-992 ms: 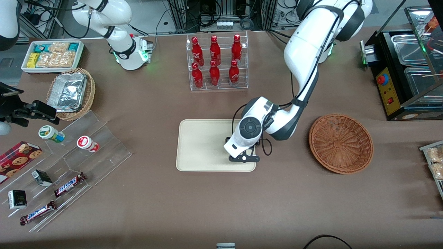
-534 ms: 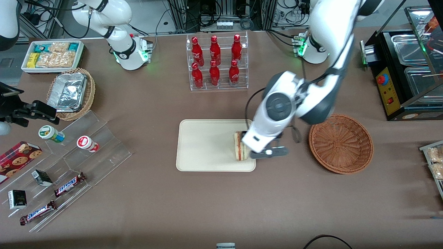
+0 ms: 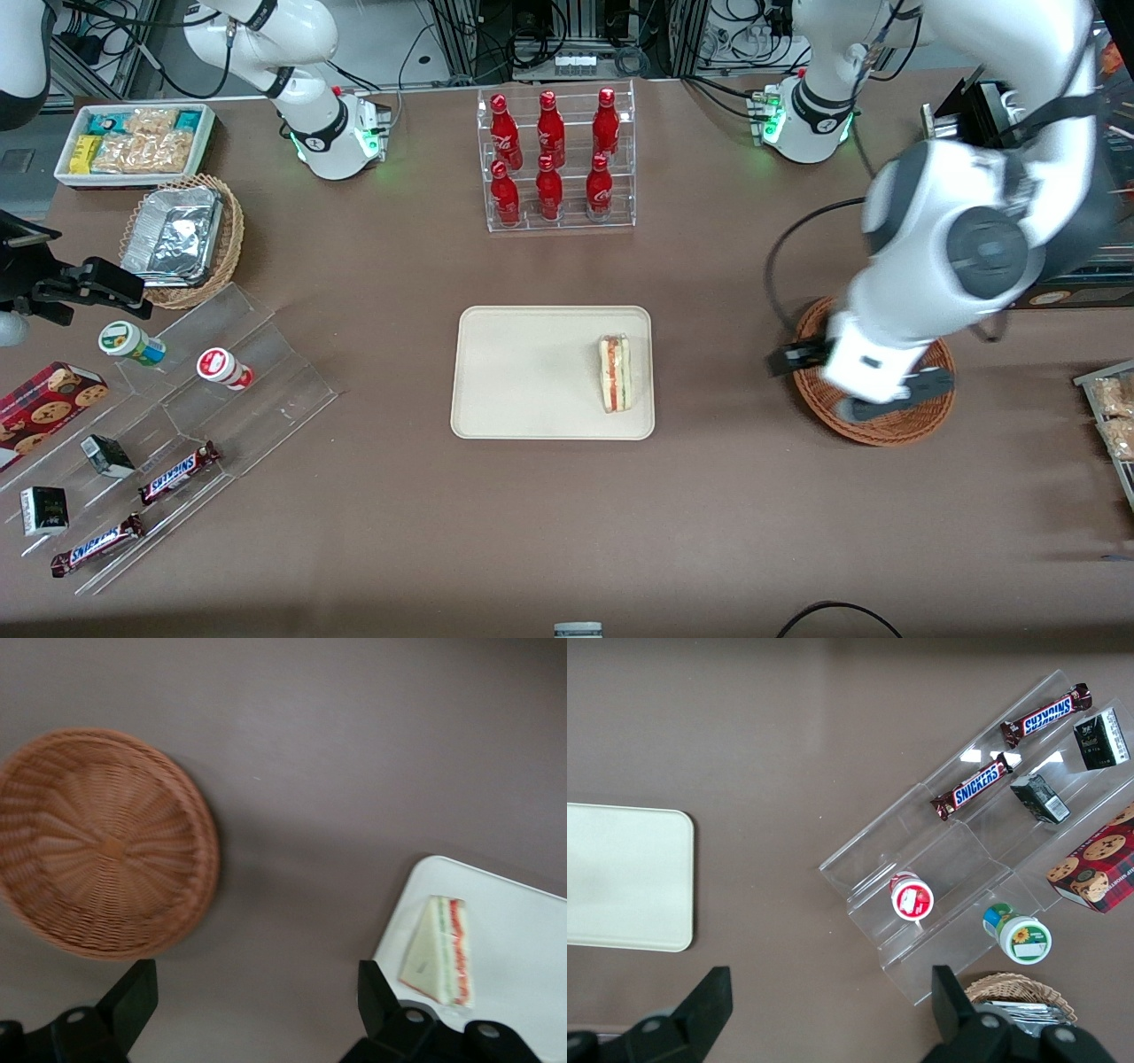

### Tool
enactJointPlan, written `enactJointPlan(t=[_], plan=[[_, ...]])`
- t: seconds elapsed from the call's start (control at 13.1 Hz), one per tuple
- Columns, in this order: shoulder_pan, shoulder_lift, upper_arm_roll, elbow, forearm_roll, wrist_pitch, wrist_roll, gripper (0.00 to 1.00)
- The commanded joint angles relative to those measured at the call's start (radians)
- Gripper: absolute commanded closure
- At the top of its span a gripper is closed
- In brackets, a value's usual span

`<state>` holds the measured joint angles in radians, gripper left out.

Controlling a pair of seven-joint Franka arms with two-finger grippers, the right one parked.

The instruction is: Place sandwich from basket to tray

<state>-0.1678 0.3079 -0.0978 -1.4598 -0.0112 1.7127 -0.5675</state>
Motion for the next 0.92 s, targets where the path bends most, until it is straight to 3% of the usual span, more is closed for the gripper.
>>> enactJointPlan(t=[0.0, 0.31, 0.84], plan=[[0.073, -0.177, -0.014, -0.175, 0.01, 0.004, 0.087, 0.0], [0.123, -0.314, -0.013, -0.298, 0.014, -0.007, 0.202, 0.0], [0.143, -0.44, 0.036, -0.289, 0.013, -0.16, 0.457, 0.0]])
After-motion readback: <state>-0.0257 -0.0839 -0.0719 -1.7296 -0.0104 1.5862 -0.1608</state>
